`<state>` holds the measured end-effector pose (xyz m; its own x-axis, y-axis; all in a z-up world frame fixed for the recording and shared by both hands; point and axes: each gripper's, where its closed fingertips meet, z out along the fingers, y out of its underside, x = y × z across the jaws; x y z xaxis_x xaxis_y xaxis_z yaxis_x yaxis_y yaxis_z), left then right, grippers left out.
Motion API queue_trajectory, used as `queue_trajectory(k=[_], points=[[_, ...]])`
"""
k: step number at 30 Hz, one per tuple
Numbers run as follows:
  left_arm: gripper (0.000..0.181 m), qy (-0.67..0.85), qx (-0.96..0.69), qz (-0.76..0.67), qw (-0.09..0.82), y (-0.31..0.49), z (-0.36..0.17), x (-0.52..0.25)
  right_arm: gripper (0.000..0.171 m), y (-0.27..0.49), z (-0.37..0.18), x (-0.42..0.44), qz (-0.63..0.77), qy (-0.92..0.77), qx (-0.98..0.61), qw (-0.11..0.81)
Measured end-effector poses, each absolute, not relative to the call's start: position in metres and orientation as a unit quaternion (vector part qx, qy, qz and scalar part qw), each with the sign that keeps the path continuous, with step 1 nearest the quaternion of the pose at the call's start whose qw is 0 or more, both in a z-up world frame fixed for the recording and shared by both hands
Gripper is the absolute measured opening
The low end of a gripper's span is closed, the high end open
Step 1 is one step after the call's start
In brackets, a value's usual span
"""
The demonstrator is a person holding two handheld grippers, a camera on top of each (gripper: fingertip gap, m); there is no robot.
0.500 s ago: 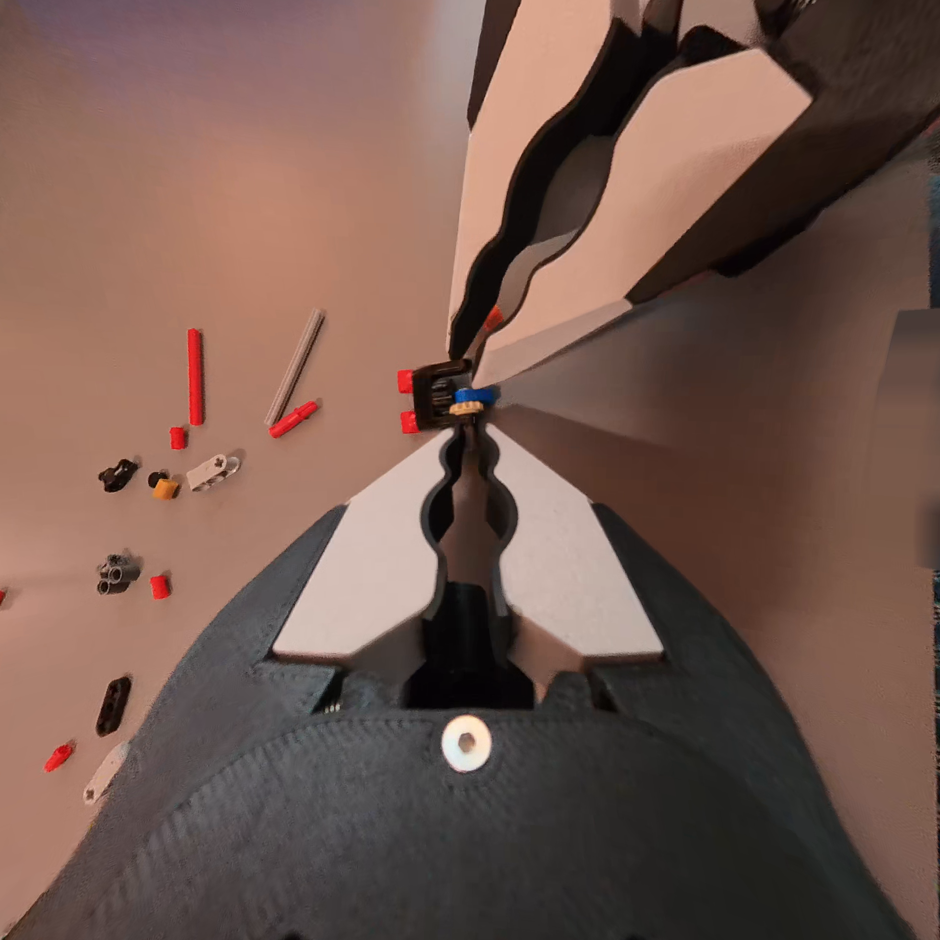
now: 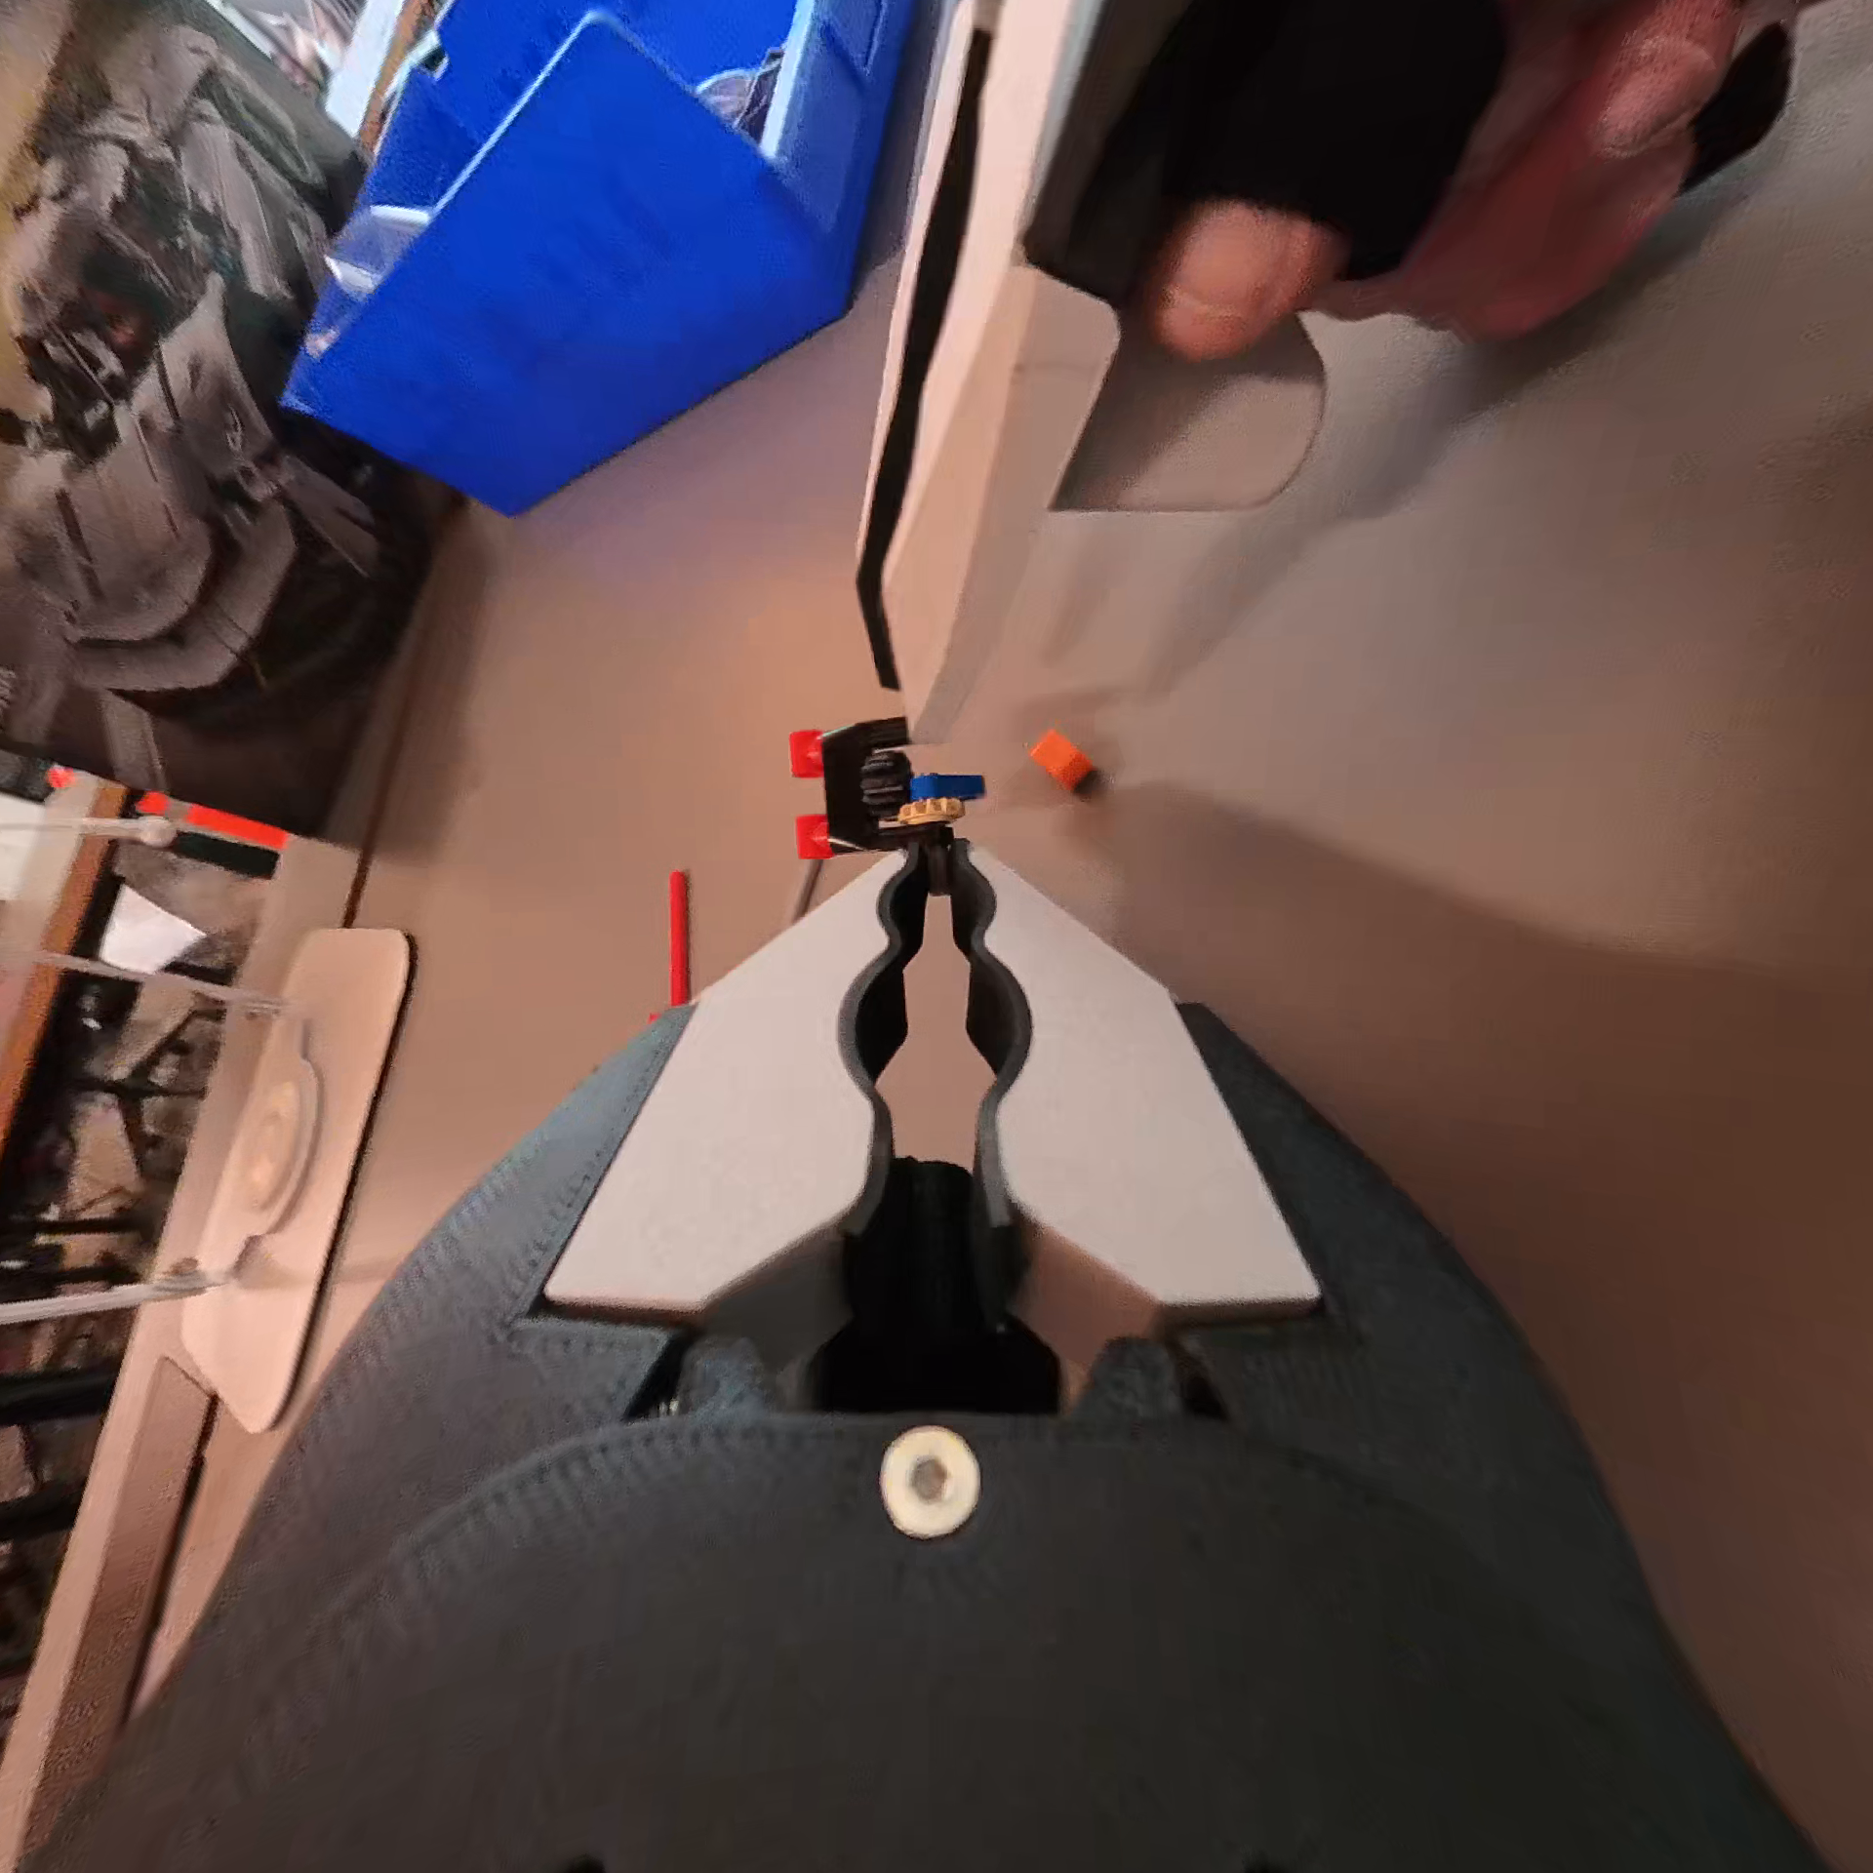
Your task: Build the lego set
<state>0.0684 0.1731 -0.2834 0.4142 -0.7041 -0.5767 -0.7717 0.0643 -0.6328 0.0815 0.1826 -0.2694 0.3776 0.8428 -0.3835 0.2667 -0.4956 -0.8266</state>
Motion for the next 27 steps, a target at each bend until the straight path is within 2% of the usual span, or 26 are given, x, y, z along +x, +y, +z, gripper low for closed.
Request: queue_trajectory(k=[4, 7, 12, 20, 27], points=[[0.004, 0.561, -0.650, 0.064, 0.509, 0.171, -0.273, 0.074, 0.026, 0.176, -0.265, 0.078, 0.454, -0.362, -0.745, 0.329], [0.004, 0.567, -0.639, 0.068, 0.515, 0.169, -0.271, 0.078, 0.011, 0.174, -0.255, 0.076, 0.485, -0.353, -0.727, 0.335], [0.005, 0.549, -0.632, 0.055, 0.545, 0.173, -0.256, 0.080, 0.010, 0.177, -0.239, 0.078, 0.512, -0.339, -0.702, 0.360], [0.027, 0.559, -0.633, -0.025, 0.535, 0.183, -0.229, 0.075, 0.009, 0.210, -0.206, 0.079, 0.494, -0.332, -0.684, 0.421], [0.027, 0.477, -0.654, -0.156, 0.566, 0.252, -0.182, 0.064, 0.009, 0.263, -0.165, 0.075, 0.493, -0.319, -0.648, 0.486]])
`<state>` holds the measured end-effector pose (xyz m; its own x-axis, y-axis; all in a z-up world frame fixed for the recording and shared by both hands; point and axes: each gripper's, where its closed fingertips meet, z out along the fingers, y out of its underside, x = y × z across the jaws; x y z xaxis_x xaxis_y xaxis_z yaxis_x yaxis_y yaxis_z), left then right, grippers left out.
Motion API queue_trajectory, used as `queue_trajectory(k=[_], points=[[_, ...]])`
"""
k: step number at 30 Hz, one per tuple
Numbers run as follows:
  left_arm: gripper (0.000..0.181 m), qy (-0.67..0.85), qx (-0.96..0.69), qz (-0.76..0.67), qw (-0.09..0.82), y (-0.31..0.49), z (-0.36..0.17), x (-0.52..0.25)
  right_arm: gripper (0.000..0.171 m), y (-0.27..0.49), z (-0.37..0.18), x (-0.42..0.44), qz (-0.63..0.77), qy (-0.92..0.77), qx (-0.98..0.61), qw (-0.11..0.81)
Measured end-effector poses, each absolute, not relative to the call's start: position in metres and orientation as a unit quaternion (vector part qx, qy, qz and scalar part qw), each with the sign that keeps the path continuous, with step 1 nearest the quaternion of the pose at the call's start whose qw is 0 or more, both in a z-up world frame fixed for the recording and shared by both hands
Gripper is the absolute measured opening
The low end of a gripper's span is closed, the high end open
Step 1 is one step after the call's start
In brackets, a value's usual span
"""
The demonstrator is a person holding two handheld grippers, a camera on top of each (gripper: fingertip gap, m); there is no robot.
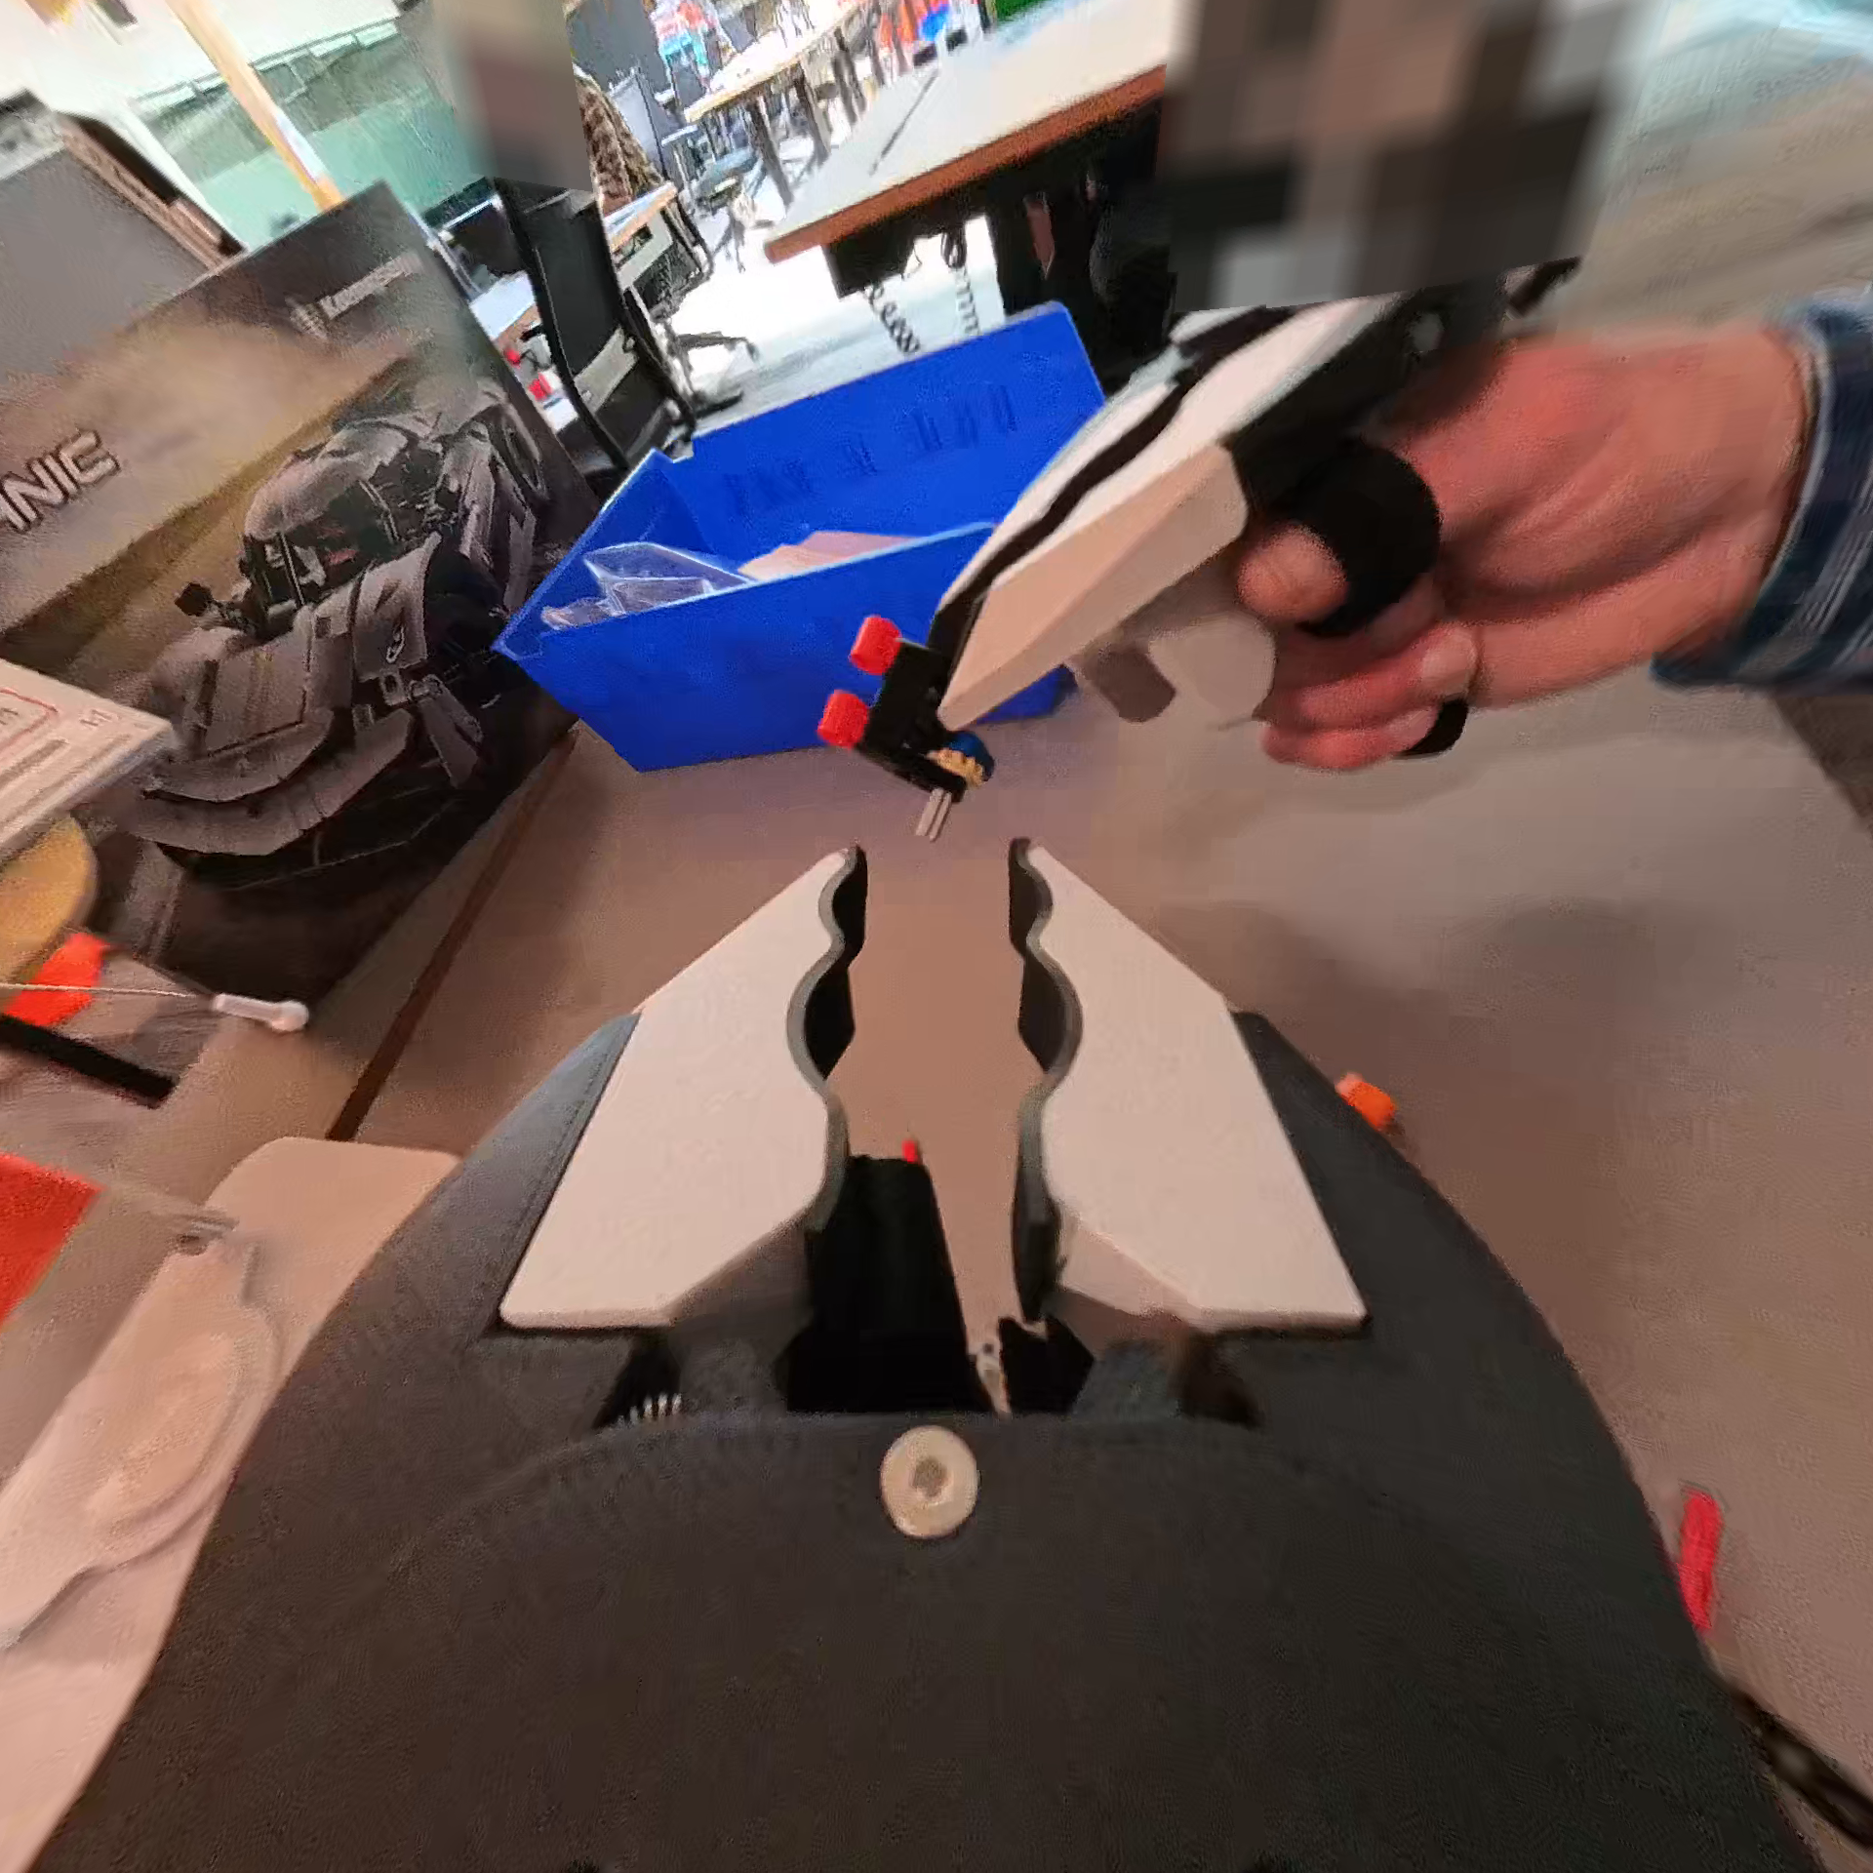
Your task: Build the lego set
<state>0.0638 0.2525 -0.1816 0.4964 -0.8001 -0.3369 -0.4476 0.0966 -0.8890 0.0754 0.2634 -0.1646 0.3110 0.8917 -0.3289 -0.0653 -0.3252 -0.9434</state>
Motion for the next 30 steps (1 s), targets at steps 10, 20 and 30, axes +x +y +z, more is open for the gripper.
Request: queue_trajectory(k=[10, 20, 30], points=[[0.025, 0.384, -0.651, -0.272, 0.595, 0.346, -0.157, 0.054, 0.010, 0.345, -0.135, 0.044, 0.520, -0.308, -0.588, 0.538], [0.019, 0.335, -0.640, -0.373, 0.583, 0.374, -0.167, 0.049, 0.010, 0.371, -0.153, 0.036, 0.541, -0.296, -0.558, 0.555], [0.021, 0.301, -0.621, -0.436, 0.578, 0.374, -0.160, 0.042, 0.009, 0.374, -0.159, 0.051, 0.533, -0.288, -0.565, 0.560]])
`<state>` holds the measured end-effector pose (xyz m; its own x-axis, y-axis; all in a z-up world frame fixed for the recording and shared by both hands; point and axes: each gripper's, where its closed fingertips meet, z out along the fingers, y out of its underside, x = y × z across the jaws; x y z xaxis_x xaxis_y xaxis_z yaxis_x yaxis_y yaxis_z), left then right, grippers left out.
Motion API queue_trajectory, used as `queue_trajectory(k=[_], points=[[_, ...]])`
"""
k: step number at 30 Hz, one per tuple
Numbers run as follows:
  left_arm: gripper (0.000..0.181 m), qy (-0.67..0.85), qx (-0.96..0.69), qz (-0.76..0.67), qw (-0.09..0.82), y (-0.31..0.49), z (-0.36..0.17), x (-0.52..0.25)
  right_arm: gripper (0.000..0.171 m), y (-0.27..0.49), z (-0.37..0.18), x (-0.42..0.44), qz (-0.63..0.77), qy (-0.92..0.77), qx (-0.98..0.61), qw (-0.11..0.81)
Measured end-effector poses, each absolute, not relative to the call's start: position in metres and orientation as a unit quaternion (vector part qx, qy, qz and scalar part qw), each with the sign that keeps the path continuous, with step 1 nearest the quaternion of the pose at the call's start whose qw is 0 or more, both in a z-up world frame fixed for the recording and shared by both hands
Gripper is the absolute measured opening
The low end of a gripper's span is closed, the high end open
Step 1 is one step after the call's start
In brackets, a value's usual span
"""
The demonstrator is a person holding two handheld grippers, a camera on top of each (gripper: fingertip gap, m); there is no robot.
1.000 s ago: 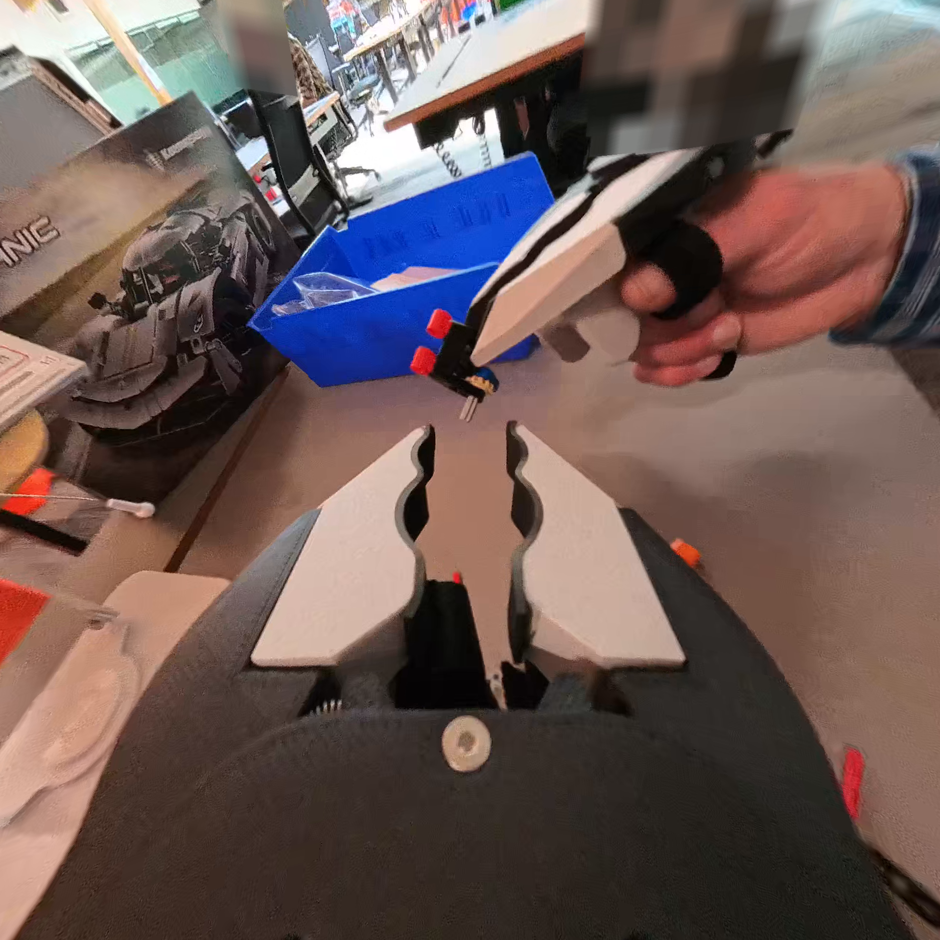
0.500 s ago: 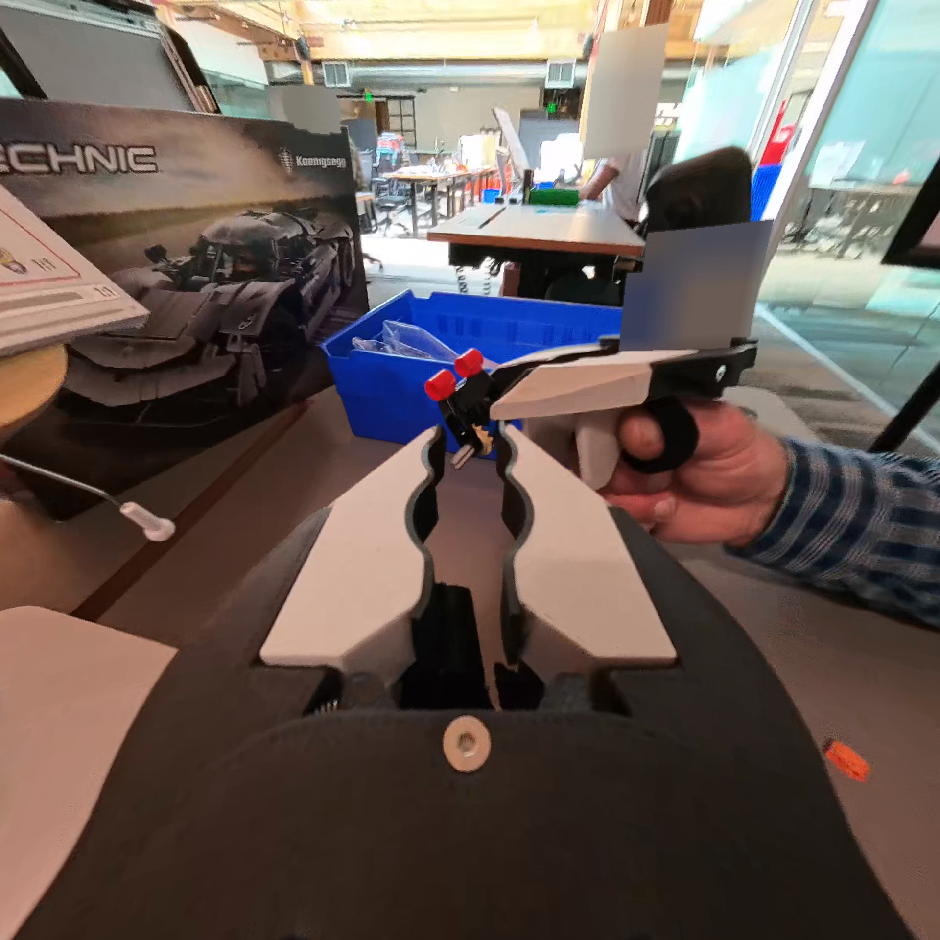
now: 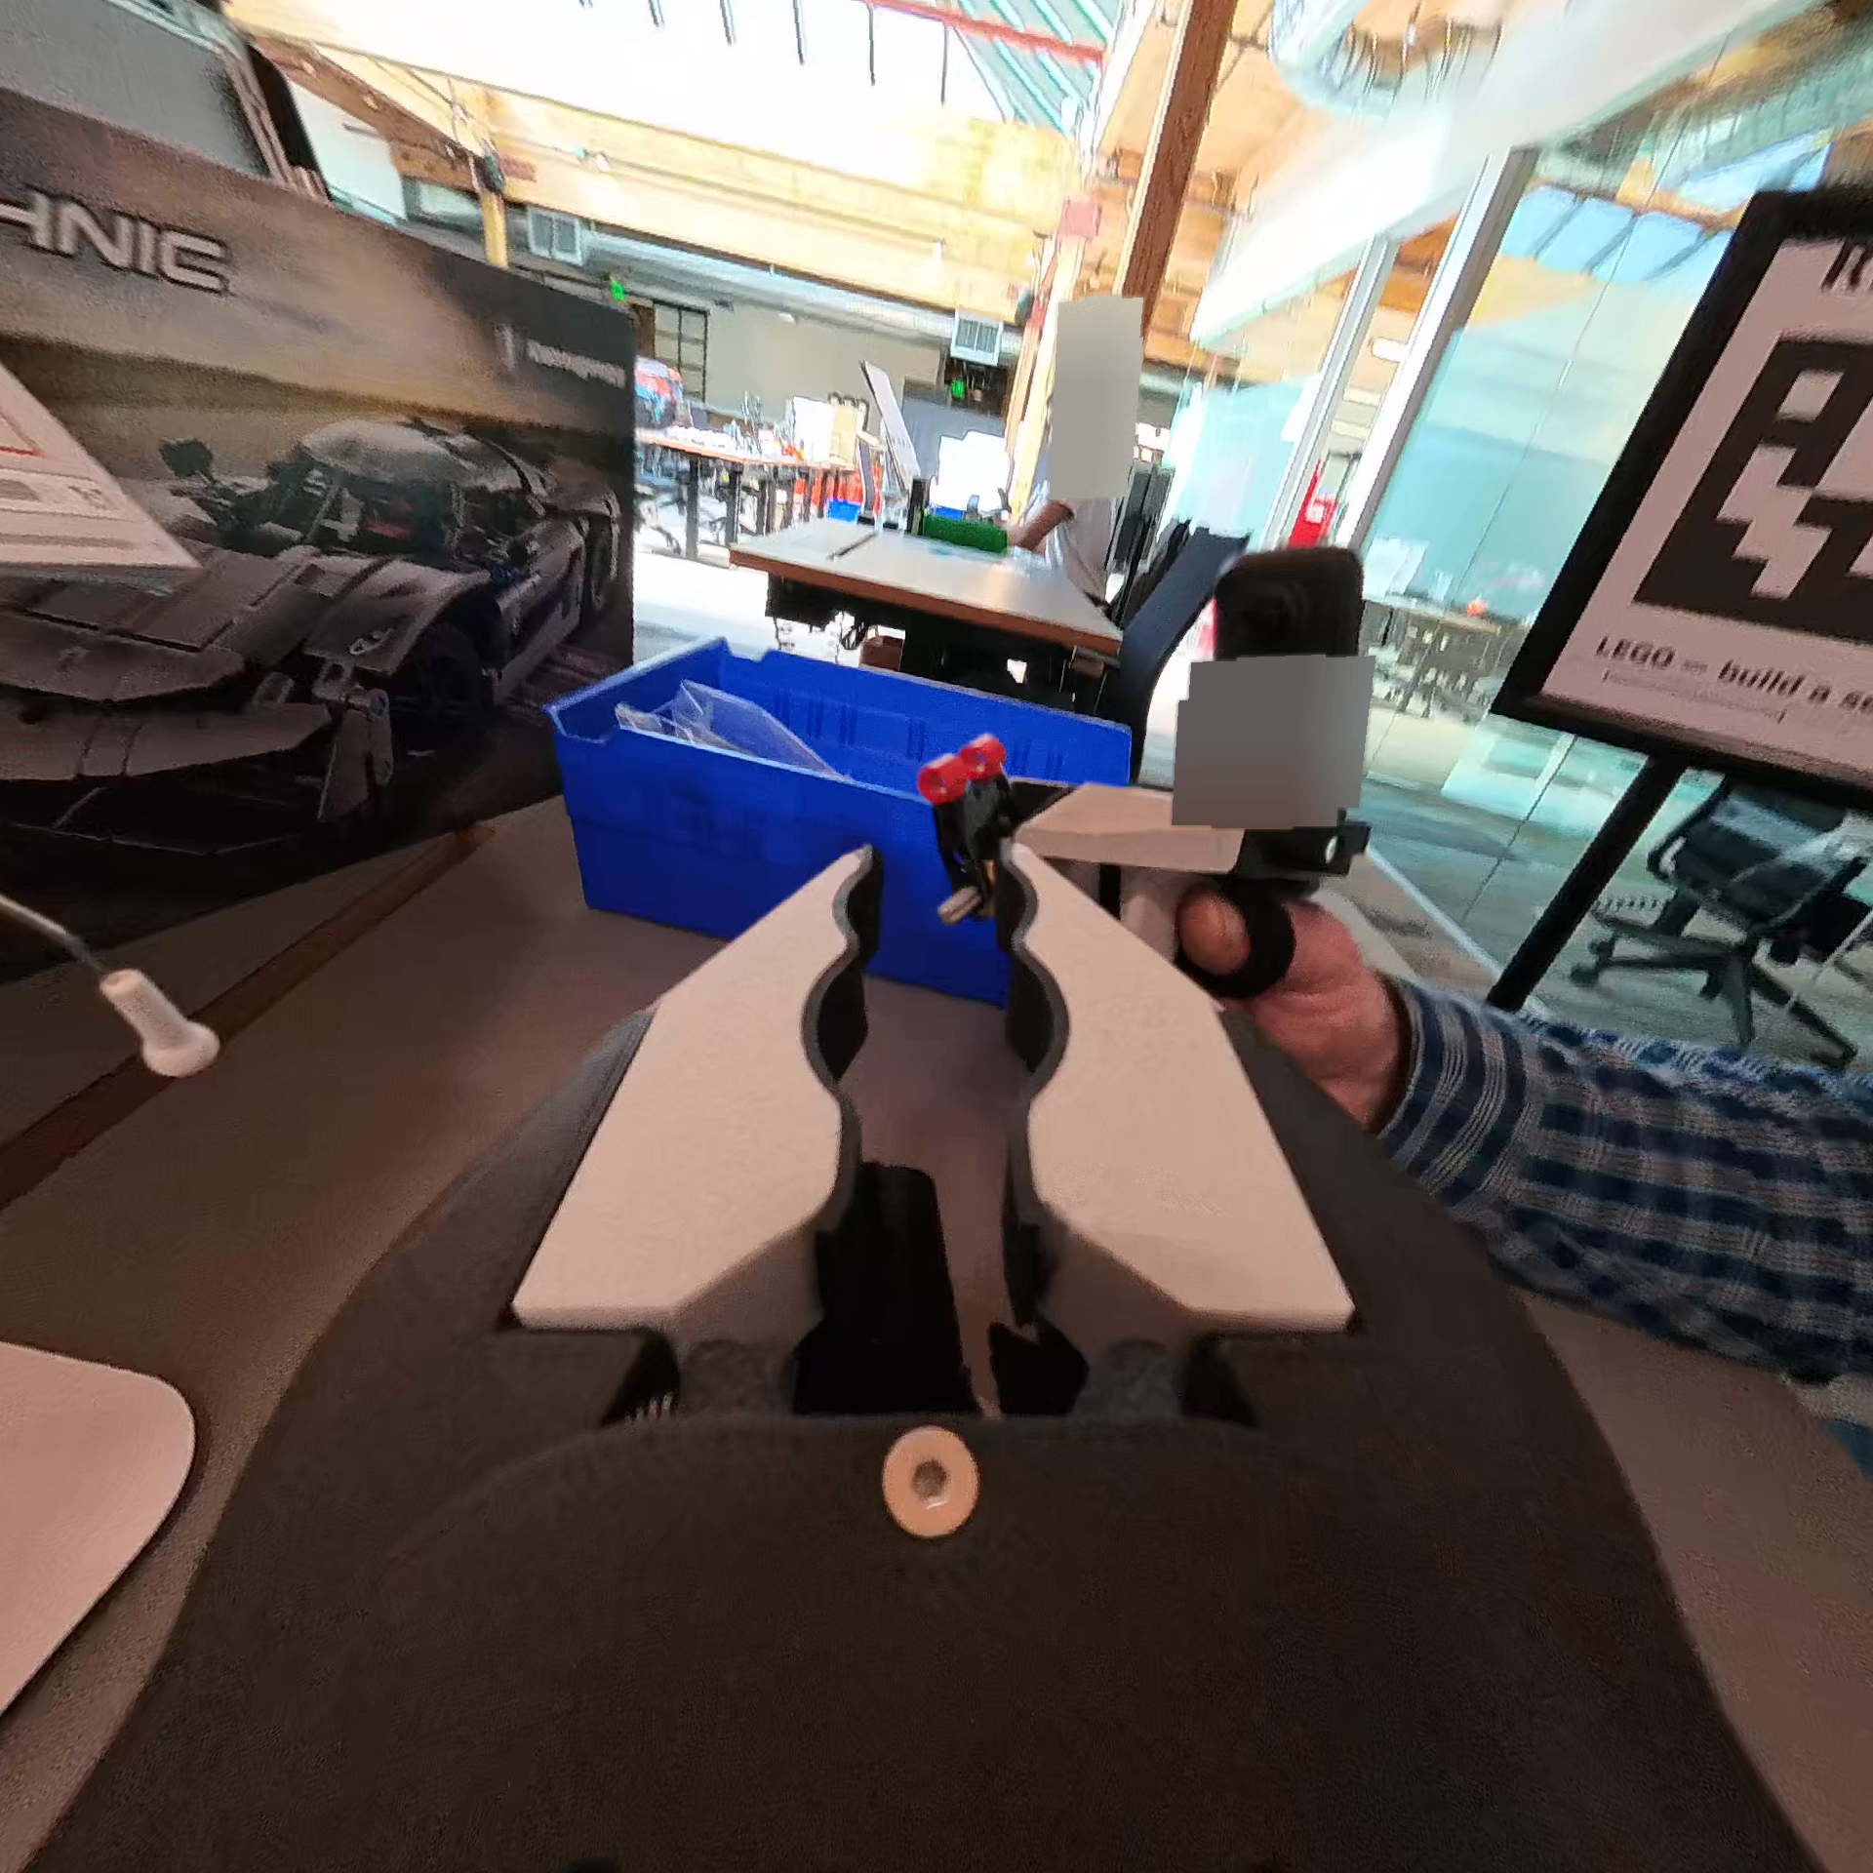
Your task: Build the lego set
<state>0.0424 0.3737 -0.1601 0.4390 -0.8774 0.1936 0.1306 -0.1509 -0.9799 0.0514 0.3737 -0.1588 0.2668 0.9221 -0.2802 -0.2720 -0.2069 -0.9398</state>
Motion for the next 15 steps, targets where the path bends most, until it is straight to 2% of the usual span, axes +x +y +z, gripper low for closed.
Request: queue_trajectory(k=[3, 15], points=[[0.015, 0.279, -0.615, -0.449, 0.585, 0.377, -0.154, 0.034, 0.010, 0.374, -0.161, 0.055, 0.534, -0.286, -0.567, 0.558], [0.014, 0.294, -0.623, -0.461, 0.559, 0.373, -0.166, 0.045, 0.009, 0.369, -0.170, 0.046, 0.555, -0.303, -0.568, 0.527]])
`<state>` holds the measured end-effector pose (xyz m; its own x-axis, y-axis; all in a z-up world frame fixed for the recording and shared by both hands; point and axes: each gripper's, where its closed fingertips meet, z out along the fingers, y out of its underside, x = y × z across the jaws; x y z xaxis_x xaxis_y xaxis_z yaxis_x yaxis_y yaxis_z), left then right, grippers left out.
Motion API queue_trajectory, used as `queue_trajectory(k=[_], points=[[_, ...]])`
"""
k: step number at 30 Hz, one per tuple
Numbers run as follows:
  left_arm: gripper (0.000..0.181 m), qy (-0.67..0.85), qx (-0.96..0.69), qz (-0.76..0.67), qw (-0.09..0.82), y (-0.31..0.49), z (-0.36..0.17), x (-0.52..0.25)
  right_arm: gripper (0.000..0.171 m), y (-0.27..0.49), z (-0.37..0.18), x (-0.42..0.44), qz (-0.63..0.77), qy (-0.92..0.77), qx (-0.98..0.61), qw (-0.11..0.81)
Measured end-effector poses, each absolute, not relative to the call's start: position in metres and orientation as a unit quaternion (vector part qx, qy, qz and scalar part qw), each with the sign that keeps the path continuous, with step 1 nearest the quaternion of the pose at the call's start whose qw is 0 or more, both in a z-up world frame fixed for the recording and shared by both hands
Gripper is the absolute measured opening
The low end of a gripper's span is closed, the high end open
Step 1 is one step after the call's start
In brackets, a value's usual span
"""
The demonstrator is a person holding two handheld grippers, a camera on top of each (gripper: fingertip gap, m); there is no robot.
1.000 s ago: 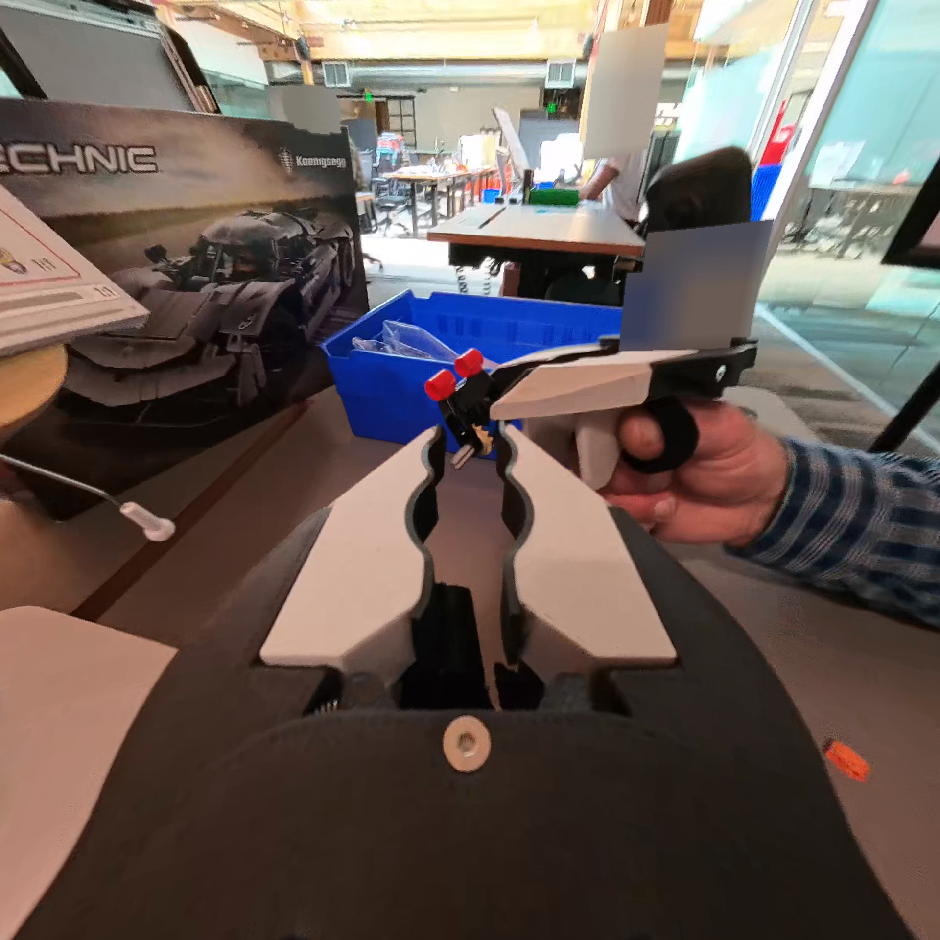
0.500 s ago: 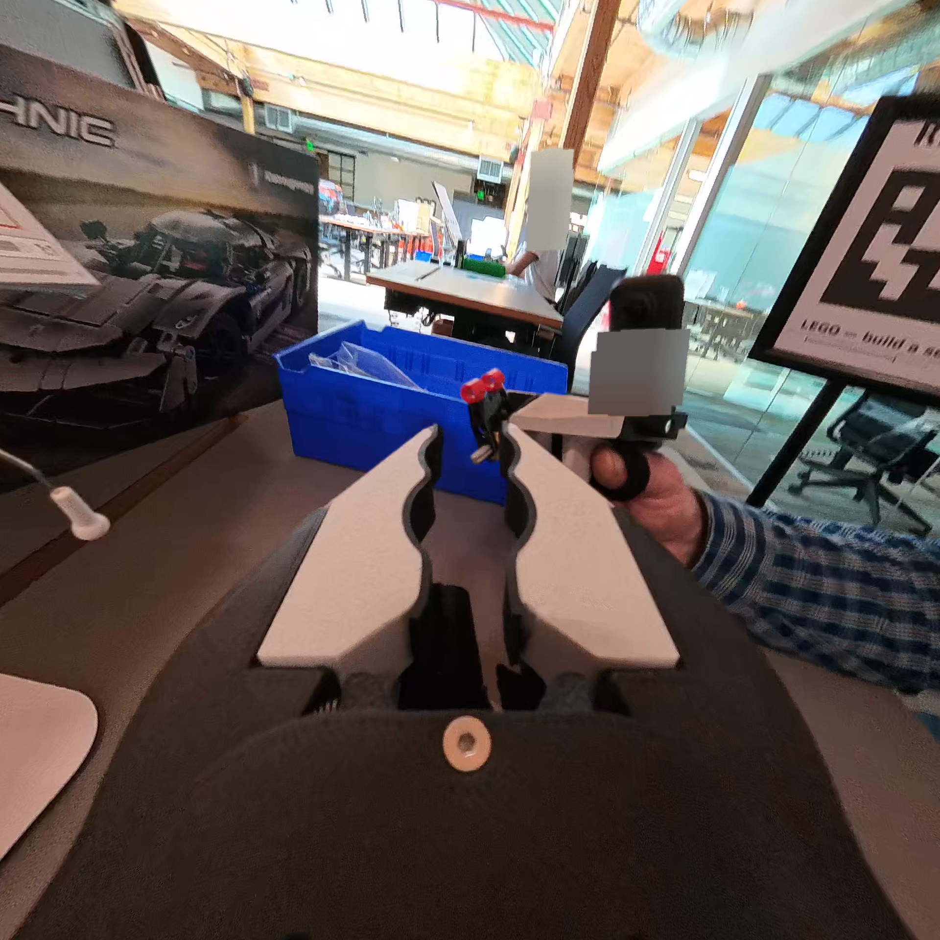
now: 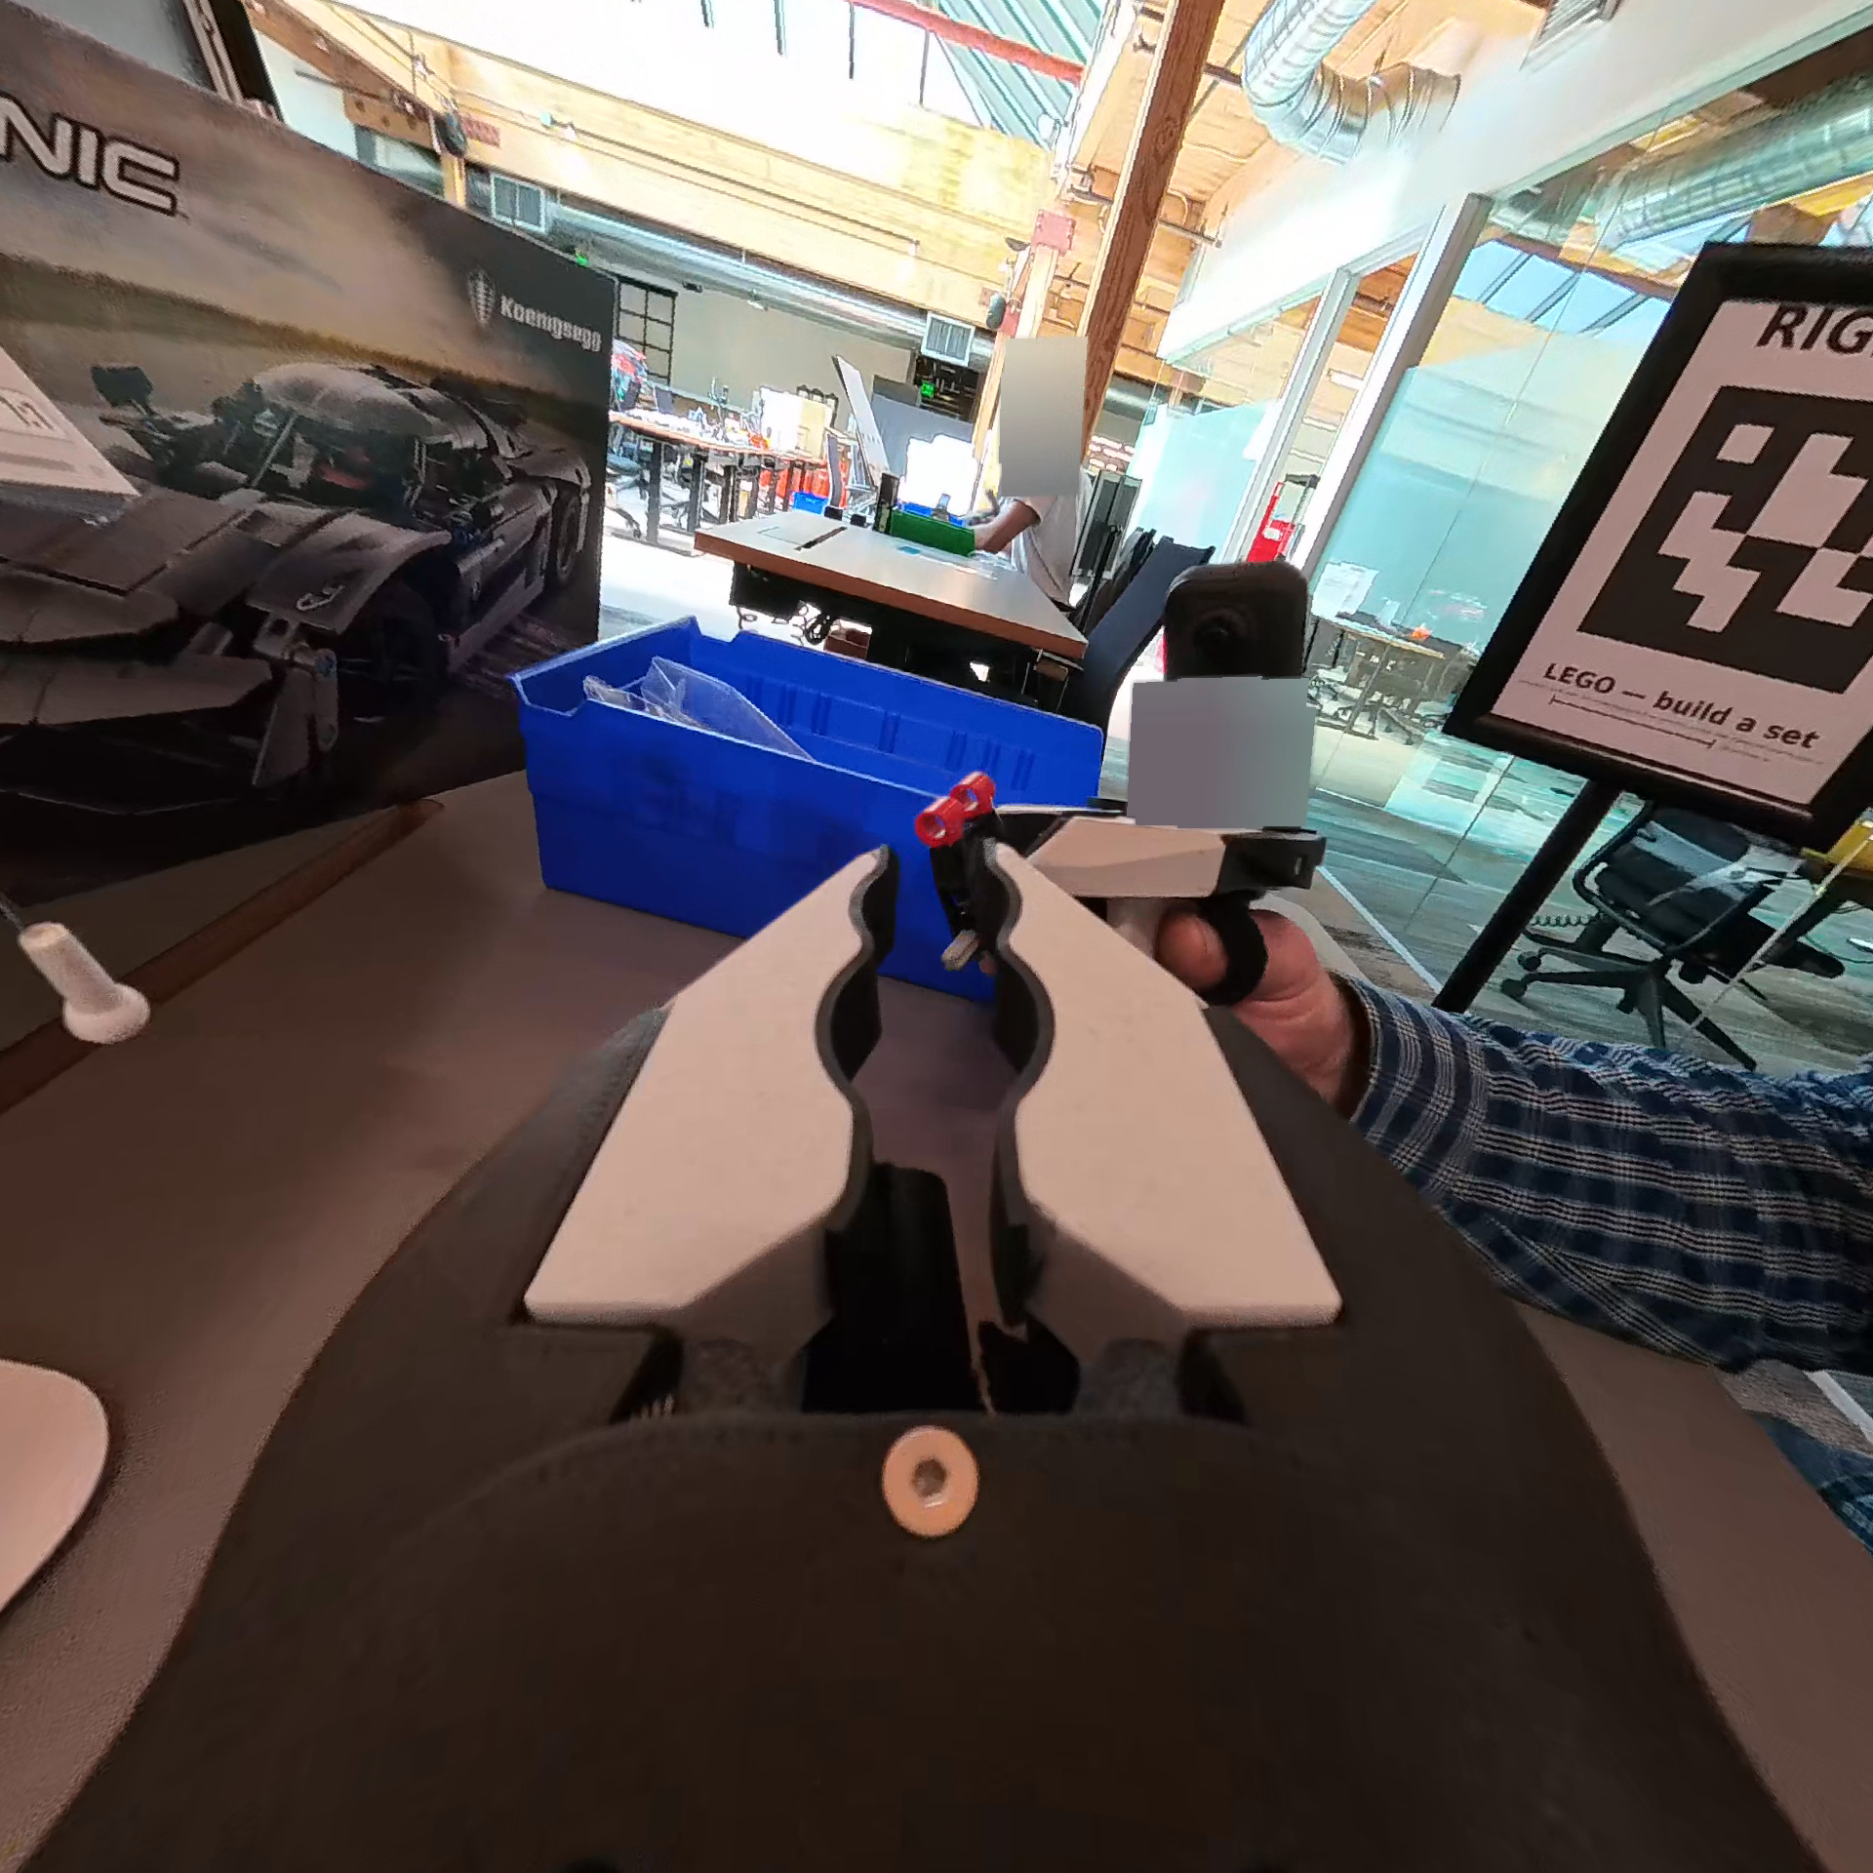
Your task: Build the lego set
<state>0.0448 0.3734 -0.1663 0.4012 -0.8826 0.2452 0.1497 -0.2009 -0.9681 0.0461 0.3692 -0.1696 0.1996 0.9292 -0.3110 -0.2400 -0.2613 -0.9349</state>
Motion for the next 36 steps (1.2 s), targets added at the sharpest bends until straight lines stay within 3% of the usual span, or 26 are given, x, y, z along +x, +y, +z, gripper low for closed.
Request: queue_trajectory(k=[25, 34, 36], points=[[0.007, 0.280, -0.604, -0.508, 0.546, 0.370, -0.163, 0.043, 0.015, 0.364, -0.172, 0.041, 0.531, -0.321, -0.573, 0.536], [0.010, 0.250, -0.598, -0.529, 0.548, 0.373, -0.157, 0.042, 0.006, 0.367, -0.162, 0.046, 0.410, -0.324, -0.588, 0.617], [0.020, 0.246, -0.607, -0.516, 0.552, 0.377, -0.158, 0.040, 0.006, 0.375, -0.161, 0.054, 0.354, -0.314, -0.601, 0.645]])
